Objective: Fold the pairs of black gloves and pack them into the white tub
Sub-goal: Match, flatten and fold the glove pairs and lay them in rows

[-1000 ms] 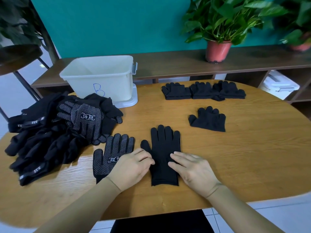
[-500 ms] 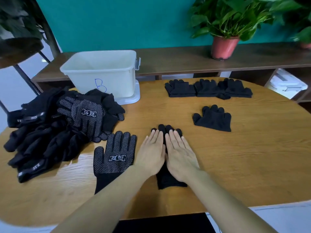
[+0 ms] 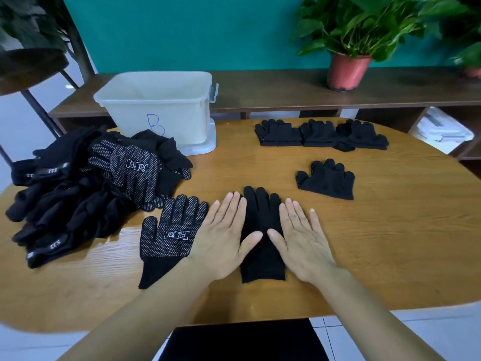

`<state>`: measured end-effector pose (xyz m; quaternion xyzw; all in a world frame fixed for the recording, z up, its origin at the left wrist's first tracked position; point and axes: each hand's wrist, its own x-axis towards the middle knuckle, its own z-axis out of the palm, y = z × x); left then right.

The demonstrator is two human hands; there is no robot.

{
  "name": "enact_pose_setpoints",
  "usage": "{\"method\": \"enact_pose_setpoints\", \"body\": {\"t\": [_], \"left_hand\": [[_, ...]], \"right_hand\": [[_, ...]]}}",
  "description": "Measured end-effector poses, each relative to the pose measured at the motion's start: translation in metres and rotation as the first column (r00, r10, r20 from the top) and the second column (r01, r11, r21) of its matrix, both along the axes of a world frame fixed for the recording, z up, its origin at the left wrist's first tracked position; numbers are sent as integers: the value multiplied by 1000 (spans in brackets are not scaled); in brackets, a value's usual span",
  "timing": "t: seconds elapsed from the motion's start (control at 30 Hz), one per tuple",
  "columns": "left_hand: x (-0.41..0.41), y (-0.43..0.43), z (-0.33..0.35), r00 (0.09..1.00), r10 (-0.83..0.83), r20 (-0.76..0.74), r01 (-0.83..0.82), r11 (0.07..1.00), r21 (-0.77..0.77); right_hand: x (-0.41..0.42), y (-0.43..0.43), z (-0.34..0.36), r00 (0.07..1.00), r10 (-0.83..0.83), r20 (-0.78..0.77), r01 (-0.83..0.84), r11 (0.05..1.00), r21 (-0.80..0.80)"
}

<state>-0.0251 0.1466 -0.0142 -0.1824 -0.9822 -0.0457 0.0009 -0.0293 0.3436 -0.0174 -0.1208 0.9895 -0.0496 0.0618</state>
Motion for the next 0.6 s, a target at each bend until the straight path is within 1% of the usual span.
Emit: {"method": "enact_pose_setpoints", "body": {"t": [0.03, 0.07, 0.13, 0.17, 0.27, 0.33, 0.37, 0.4, 0.47, 0.53, 0.6], "left_hand": [[7, 4, 2, 999, -31, 19, 30, 998, 50], [14, 7, 4, 995, -75, 72, 70, 995, 67], [28, 7, -1, 971, -159, 178, 156, 987, 34], [31, 2, -8, 966, -183, 184, 186, 983, 2], [32, -19, -19, 968, -251, 17, 251, 965, -76], [31, -29, -18, 954, -293, -65, 281, 949, -143], [31, -33, -17, 943, -320, -89, 305, 940, -153], [31, -35, -15, 928, -351, -126, 335, 932, -137], [31, -36, -12, 896, -396, -201, 395, 917, -46], [33, -34, -12, 877, -410, -250, 438, 897, 64], [36, -30, -11, 874, -411, -258, 455, 879, 141]], "right_hand": [[6, -2, 3, 1000, 30, -5, -30, 999, -17], [13, -6, 5, 997, 77, -9, -77, 997, -20], [25, -13, 4, 986, 167, 13, -167, 986, -17], [30, -13, 2, 981, 191, 40, -191, 981, -18], [32, 1, -3, 980, 186, 68, -187, 982, 6], [31, 13, -2, 984, 166, 57, -167, 986, 17], [31, 18, -1, 987, 153, 54, -154, 988, 5], [32, 22, -1, 989, 141, 46, -140, 990, -19], [36, 28, -1, 990, 138, -23, -139, 987, -82], [42, 27, -1, 977, 169, -133, -188, 971, -145], [49, 21, -3, 954, 227, -194, -263, 946, -188]]}}
